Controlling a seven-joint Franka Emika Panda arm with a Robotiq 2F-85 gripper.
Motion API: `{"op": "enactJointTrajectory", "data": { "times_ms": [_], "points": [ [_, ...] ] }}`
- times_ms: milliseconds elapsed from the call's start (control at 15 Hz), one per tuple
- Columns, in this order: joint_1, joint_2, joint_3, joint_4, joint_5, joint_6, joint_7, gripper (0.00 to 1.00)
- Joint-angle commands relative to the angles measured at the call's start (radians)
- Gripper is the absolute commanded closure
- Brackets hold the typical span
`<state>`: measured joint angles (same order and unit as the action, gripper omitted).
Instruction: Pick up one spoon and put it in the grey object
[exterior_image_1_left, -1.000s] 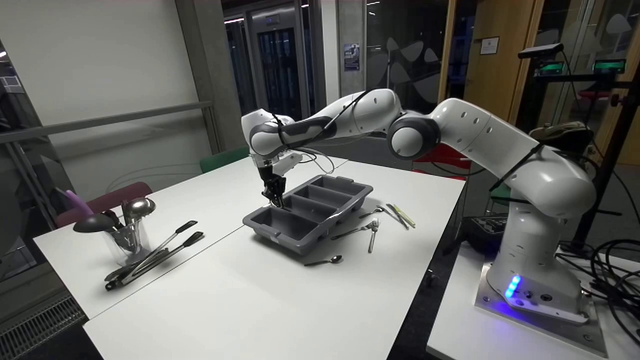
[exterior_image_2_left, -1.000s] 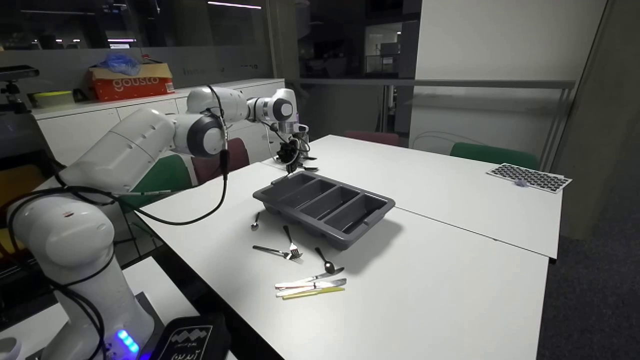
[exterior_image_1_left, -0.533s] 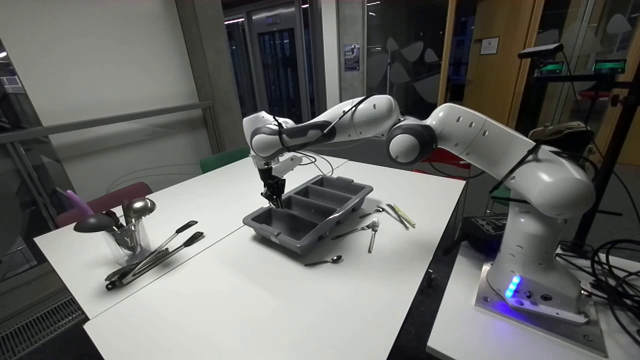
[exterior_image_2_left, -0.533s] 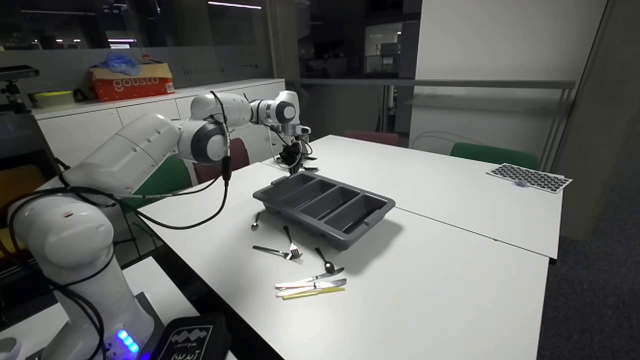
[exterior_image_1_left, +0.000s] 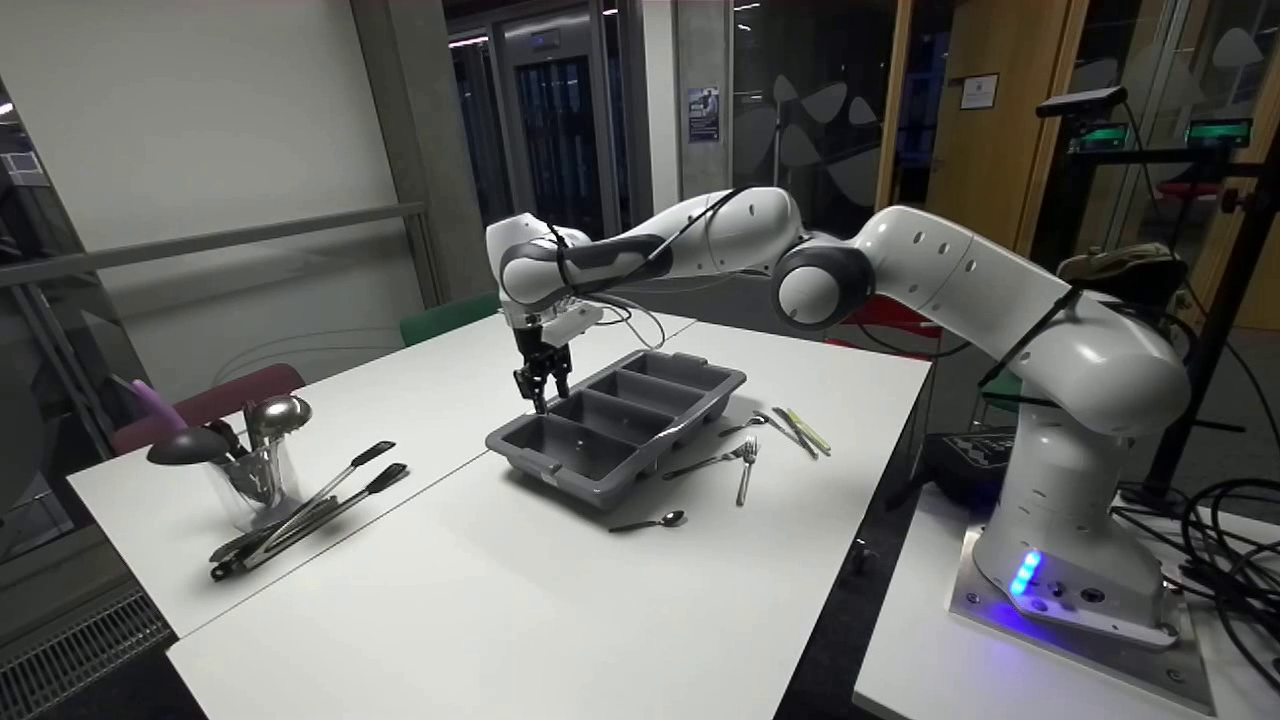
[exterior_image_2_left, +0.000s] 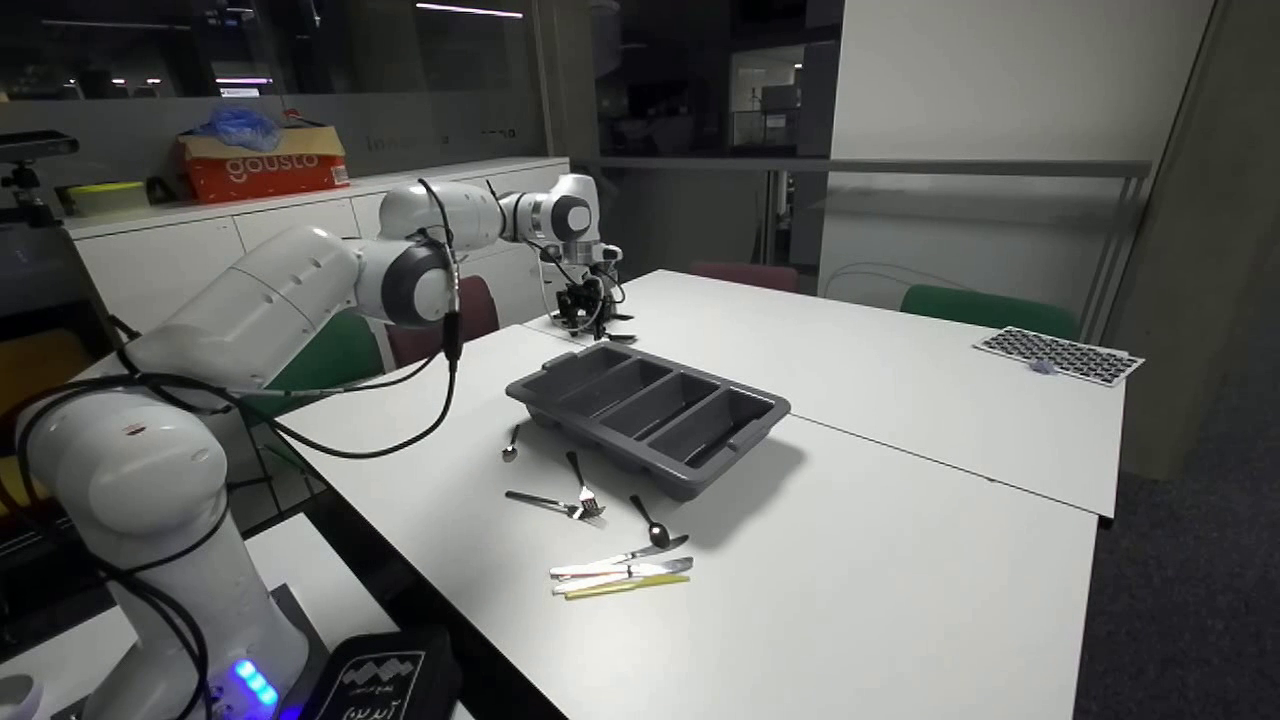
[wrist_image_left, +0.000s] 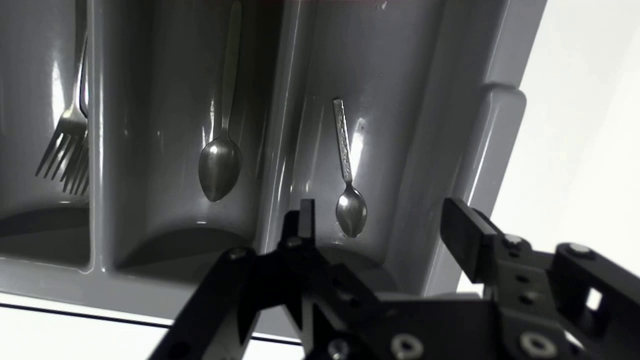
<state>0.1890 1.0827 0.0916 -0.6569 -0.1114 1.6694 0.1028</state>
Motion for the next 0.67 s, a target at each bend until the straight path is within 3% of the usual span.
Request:
{"op": "enactJointTrajectory", "data": {
  "times_ms": [0,400,600],
  "points": [
    [0.008,-0.103,-0.005,-0.069,0.000,-0.067,0.053,0.01],
    [0.077,-0.242,-0.015,-0.245,-0.023,-0.021,0.242,0.00],
    [0.117,-0.296,-0.016,-0.363,-0.039,0.134,0.317,0.00]
  ]
}}
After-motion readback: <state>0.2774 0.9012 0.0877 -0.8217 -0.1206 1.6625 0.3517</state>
